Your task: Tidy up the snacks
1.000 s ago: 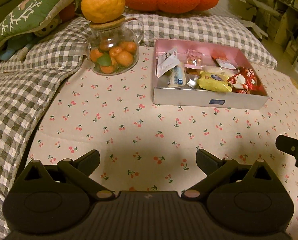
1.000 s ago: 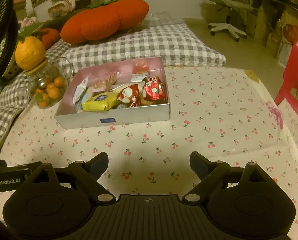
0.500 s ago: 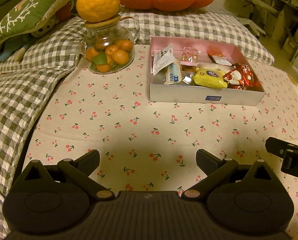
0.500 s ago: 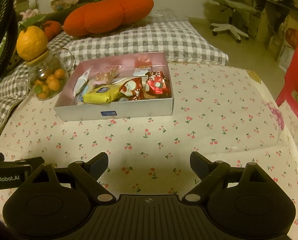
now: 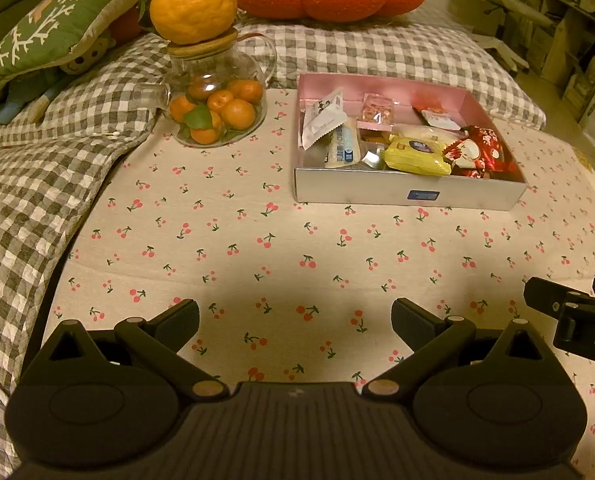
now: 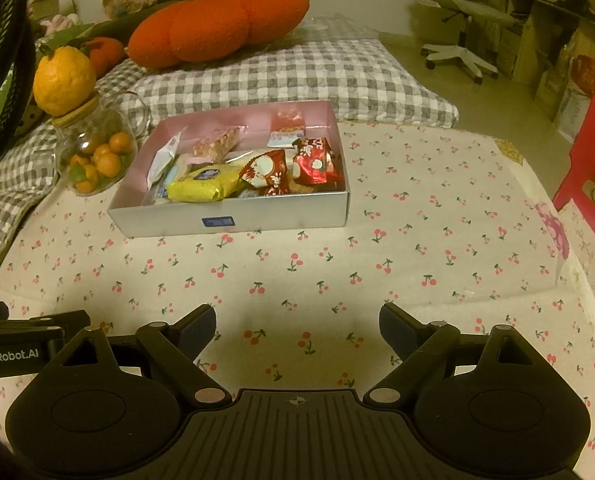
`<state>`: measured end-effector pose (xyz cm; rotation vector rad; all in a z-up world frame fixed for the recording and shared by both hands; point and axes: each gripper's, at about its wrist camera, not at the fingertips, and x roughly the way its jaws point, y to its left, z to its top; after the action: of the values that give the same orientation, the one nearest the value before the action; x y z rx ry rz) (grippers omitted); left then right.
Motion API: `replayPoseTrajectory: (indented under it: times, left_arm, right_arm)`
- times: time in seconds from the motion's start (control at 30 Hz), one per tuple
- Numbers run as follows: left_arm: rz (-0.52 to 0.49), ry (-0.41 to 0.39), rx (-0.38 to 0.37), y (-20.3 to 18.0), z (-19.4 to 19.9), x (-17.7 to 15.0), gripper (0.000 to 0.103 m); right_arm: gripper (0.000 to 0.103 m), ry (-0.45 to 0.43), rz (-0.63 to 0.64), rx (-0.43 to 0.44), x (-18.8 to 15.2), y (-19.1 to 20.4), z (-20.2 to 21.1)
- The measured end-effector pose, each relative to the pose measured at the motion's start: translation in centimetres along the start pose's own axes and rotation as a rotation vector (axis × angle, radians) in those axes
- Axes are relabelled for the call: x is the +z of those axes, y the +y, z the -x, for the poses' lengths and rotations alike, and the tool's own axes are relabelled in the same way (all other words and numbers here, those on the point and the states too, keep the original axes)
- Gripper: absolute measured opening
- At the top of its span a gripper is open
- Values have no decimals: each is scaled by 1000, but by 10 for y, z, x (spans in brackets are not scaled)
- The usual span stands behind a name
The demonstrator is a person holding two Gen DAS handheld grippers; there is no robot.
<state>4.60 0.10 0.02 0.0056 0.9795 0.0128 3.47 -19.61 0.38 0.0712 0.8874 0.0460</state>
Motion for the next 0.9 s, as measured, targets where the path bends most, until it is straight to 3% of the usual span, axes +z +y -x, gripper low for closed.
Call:
replayPoseTrajectory:
  times: [0.9]
  left_arm:
    - [-2, 12, -15, -2, 0, -1, 103]
  right_arm:
    - [91, 17, 4, -1, -1, 1, -3]
